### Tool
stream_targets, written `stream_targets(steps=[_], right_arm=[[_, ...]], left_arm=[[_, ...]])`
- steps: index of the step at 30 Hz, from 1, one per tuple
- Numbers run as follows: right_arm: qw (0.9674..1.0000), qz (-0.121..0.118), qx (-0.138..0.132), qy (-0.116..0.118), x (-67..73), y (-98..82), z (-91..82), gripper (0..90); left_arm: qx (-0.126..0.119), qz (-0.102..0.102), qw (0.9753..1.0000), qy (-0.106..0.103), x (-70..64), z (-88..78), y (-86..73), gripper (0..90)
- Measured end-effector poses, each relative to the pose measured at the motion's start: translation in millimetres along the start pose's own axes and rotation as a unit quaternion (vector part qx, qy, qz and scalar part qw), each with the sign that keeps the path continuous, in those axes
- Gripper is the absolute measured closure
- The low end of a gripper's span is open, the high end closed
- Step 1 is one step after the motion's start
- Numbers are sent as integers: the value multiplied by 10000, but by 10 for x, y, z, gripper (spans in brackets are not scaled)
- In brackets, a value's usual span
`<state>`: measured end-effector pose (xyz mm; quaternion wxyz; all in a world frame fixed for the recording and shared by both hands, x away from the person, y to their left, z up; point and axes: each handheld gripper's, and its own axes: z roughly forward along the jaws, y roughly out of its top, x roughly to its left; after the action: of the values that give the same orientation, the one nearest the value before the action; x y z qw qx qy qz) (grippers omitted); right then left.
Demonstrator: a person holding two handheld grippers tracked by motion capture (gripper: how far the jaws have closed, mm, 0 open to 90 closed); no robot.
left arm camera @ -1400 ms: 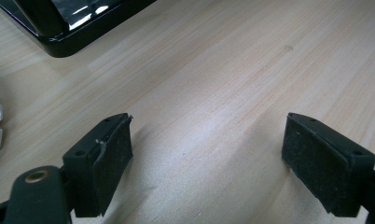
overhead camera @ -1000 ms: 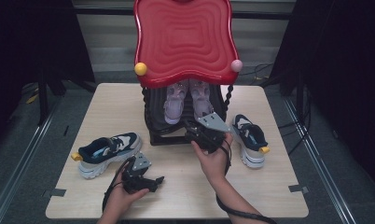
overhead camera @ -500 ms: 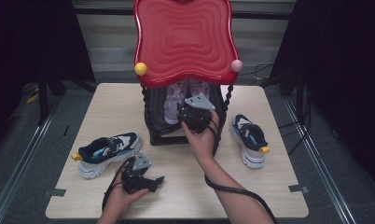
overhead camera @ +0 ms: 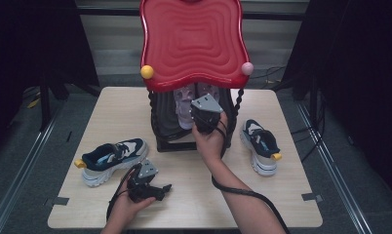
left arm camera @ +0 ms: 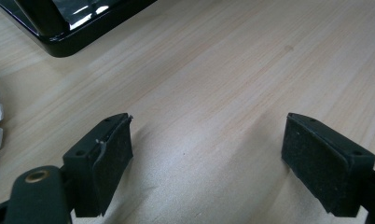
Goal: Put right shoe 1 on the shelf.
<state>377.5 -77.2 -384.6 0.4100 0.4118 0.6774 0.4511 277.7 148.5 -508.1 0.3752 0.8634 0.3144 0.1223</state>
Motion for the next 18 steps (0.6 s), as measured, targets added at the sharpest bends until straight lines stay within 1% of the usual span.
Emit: stream_targets(steps=[1, 2, 3, 4, 8, 10, 12, 13, 14, 16, 17, 18], right_arm=[[10000, 11, -2, 4, -19, -12, 0, 861], [10000, 32, -24, 65, -39, -26, 2, 861], [10000, -3, -29, 78, -54, -33, 0, 860], [10000, -34, -20, 73, -61, -34, -1, 860], [10000, -6, -21, 58, -77, -40, -7, 855], [10000, -50, -47, 44, -77, -51, -12, 843], [10000, 22, -57, 64, -84, -59, -17, 816], [10000, 13, -65, 67, -87, -61, -20, 809], [10000, 6, -55, 75, -86, -62, -19, 778], [9999, 24, -20, 109, -75, -68, -12, 658], [9999, -8, -16, 123, -65, -75, -19, 636], [9999, 13, -11, 162, -58, -84, -33, 596]], left_arm=[[0, 1, 10000, 0, 0, 0, 0, 158], [-1, -1, 10000, 2, 0, 0, 0, 158], [-2, -2, 10000, 2, -1, 0, 0, 158], [-2, -2, 10000, 3, -1, 0, 0, 158], [-1, 0, 10000, 2, -1, 0, 0, 158], [-3, -4, 10000, 2, -1, 0, 0, 158], [-1, -1, 10000, 4, -1, 0, 0, 158], [-4, -2, 10000, 1, -1, 1, 0, 158], [-2, -2, 10000, 2, -1, 0, 0, 158], [-4, -4, 10000, 2, -1, 1, 0, 157], [-2, -3, 10000, 2, -1, 0, 0, 158], [-2, -2, 10000, 1, -1, 1, 0, 158]])
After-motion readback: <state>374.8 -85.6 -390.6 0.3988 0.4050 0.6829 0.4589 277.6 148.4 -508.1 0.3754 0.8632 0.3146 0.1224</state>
